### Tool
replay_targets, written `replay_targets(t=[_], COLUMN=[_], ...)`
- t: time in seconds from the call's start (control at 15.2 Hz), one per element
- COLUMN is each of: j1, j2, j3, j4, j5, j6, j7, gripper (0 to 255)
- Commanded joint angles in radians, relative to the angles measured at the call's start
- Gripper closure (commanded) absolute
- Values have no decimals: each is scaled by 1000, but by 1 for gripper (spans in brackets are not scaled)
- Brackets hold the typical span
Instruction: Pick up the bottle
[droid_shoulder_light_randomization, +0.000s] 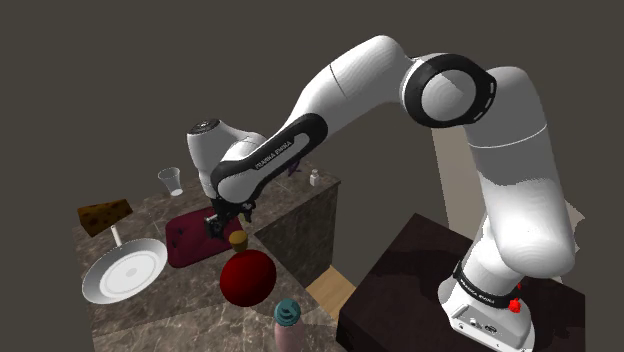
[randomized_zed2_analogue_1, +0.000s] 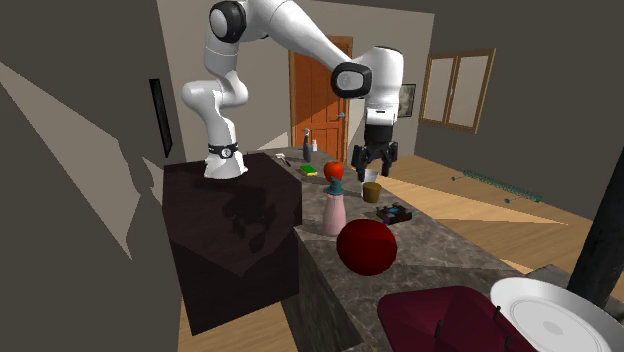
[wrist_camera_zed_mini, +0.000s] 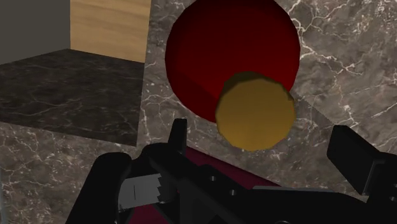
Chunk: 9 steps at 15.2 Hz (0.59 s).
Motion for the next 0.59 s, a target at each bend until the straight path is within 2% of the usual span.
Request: replay_targets(t=[0.0,0.46,0.53], j1=[6,14,14], j2=[30,75,74], j3=[-7,-20,-20], j4=[16,9,7], j5=[-10,-27,-27], j6=[14,65,66], j7=[4,16,16], gripper=[0,0,255])
